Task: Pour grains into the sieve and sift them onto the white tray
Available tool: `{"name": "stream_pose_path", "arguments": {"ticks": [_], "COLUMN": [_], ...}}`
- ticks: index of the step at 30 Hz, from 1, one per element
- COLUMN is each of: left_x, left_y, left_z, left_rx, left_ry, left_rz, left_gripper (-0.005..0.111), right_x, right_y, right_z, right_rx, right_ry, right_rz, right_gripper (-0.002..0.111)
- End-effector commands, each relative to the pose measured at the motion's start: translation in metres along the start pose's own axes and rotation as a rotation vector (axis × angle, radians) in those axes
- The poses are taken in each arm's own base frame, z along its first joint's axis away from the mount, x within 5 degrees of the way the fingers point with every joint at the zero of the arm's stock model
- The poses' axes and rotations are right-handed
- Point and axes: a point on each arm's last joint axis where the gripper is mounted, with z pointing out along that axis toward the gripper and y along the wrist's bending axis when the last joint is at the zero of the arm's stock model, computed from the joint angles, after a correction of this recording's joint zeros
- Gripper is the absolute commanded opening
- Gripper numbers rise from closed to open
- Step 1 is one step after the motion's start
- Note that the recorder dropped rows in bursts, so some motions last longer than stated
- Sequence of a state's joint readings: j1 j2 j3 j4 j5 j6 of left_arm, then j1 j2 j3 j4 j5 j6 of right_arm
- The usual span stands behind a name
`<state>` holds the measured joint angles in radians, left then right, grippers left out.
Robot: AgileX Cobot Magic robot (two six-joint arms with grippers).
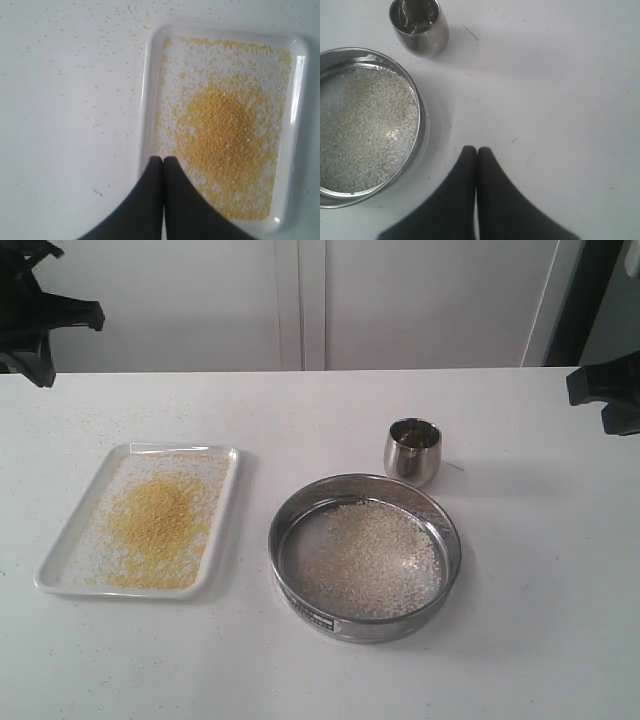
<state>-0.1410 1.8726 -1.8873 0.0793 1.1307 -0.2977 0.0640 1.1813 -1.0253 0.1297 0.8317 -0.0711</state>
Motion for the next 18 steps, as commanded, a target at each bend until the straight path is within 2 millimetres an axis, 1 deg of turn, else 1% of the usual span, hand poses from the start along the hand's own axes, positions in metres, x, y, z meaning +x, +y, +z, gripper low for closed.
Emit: {"name": "stream_pose_path", "arguments": {"ticks": [1, 13, 18], "left_x": [0.027, 0.079, 0.099], "left_y": [0.007, 0.016, 0.02], "left_z": [-0.019, -0.046, -0.065], "left_rx": [-0.045, -0.059, -0.058], "left_ry": [0.081, 0.099, 0.065], "left_rz": [0.012, 0.015, 0.017], "left_gripper": [0.0, 0.0, 0.0], "right_x": [0.0, 0.0, 0.0], "right_y": [-0.001, -0.001, -0.001], "right_z": [-0.001, -0.001, -0.001], "right_rx": [0.005, 0.005, 0.005], "right_ry": [-0.011, -0.011, -0.011], "right_rz": [0.001, 0.001, 0.001], "right_gripper": [0.0, 0.0, 0.0]}}
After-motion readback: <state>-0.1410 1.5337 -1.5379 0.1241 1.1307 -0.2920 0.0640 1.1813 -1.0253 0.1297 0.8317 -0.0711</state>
